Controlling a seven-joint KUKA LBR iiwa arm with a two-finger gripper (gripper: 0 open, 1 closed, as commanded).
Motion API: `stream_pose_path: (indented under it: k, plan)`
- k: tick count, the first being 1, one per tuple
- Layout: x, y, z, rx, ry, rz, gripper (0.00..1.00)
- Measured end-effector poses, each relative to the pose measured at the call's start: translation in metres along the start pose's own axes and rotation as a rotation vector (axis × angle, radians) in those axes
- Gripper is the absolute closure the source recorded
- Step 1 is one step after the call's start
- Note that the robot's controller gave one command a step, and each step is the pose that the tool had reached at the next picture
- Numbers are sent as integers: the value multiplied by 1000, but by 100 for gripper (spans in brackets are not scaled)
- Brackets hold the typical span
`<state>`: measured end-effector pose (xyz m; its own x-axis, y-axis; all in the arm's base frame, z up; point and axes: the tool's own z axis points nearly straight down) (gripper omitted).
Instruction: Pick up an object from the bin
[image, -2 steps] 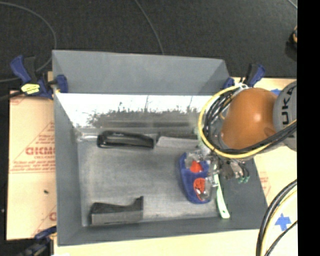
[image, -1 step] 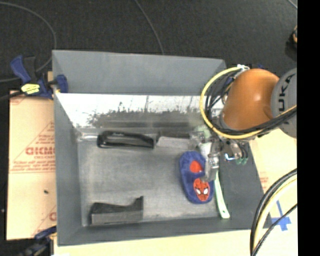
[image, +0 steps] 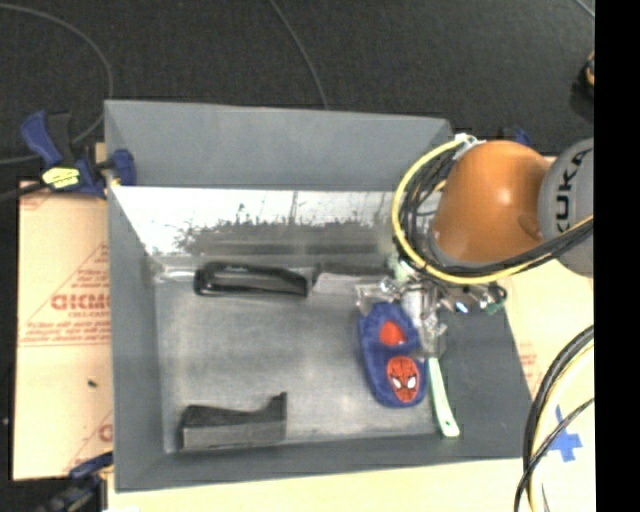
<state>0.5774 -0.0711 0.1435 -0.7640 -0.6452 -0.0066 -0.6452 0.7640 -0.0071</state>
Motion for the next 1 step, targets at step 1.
stream_pose_path:
  k: [1]
  plan:
    - [-21, -35, 73, 2, -3, 81, 0]
